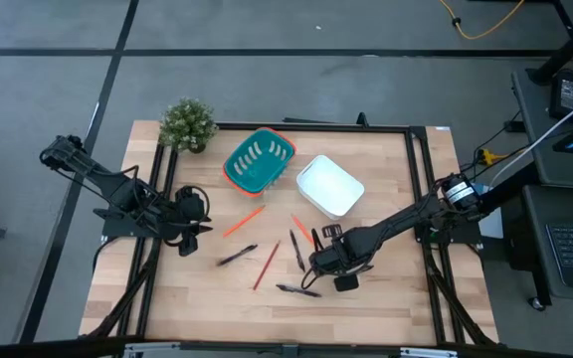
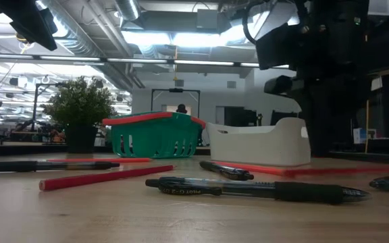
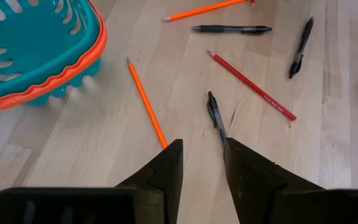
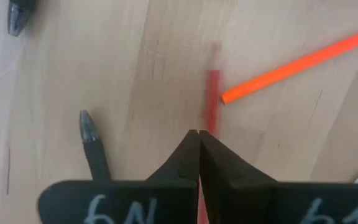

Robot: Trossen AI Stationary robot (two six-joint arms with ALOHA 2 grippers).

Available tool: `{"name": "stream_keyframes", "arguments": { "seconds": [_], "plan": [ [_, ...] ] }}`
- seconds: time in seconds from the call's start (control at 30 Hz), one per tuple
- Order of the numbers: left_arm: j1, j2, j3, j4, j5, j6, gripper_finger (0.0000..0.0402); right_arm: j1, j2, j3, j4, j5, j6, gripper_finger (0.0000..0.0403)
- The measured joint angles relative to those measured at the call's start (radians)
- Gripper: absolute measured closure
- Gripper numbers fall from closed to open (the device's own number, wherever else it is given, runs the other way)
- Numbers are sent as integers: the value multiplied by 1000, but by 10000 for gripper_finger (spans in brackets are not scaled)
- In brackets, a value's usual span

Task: Sort pens & pencils
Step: Put the right red pencil into the blue bin

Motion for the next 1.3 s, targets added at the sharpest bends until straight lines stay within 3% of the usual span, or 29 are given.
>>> {"name": "stream_keyframes", "arguments": {
  "seconds": [0.37,0.93,1.3],
  "plan": [
    [0,0,0,0,0,0,292,-1,-2,0,-71,-2,25,394],
    [0,0,0,8,0,0,292,-24,-2,-6,-29,-22,-3,288],
    [0,0,0,8,6,0,292,-32,-8,-157,150,-51,-9,285]
  ]
}}
